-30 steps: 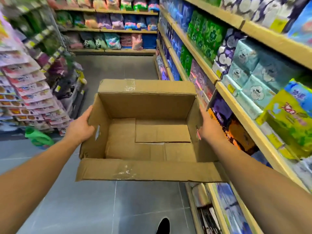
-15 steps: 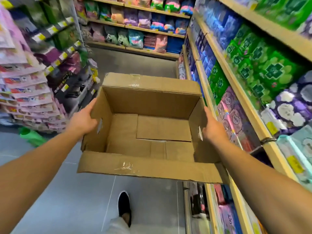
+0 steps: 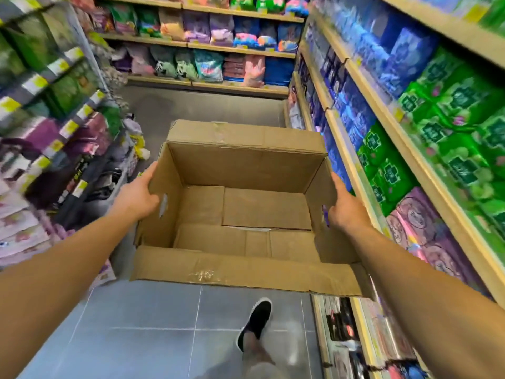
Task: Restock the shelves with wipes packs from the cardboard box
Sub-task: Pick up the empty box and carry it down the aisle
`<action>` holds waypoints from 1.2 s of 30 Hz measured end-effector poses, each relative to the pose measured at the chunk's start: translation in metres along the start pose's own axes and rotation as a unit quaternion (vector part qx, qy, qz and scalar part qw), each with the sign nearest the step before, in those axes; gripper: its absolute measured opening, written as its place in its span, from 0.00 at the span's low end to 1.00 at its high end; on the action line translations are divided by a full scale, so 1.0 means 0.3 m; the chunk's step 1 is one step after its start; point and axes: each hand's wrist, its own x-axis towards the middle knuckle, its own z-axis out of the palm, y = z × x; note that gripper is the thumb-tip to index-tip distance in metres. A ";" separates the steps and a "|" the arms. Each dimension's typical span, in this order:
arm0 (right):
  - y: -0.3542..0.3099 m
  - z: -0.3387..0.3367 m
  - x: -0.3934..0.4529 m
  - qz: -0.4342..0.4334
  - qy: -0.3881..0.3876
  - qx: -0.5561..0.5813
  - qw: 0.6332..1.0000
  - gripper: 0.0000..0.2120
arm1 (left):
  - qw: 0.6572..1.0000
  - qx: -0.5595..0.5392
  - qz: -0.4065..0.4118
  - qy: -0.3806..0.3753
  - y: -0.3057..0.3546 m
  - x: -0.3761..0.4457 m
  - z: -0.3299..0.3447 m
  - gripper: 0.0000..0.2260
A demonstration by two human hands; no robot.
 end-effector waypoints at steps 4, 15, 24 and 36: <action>-0.051 0.042 0.327 0.003 0.004 0.006 1.000 0.40 | 1.000 0.007 0.020 0.011 0.066 0.322 0.048 0.35; -0.272 -0.061 1.122 -0.018 -0.003 -0.003 1.000 0.41 | 0.999 0.020 0.009 0.048 0.272 1.062 0.067 0.35; -0.536 -0.055 1.688 -0.009 0.019 -0.024 0.999 0.43 | 0.999 -0.004 0.008 0.034 0.309 1.763 0.059 0.36; -0.876 -0.021 2.335 0.039 0.051 0.013 0.998 0.43 | 1.000 0.011 0.028 0.000 0.419 2.625 -0.022 0.36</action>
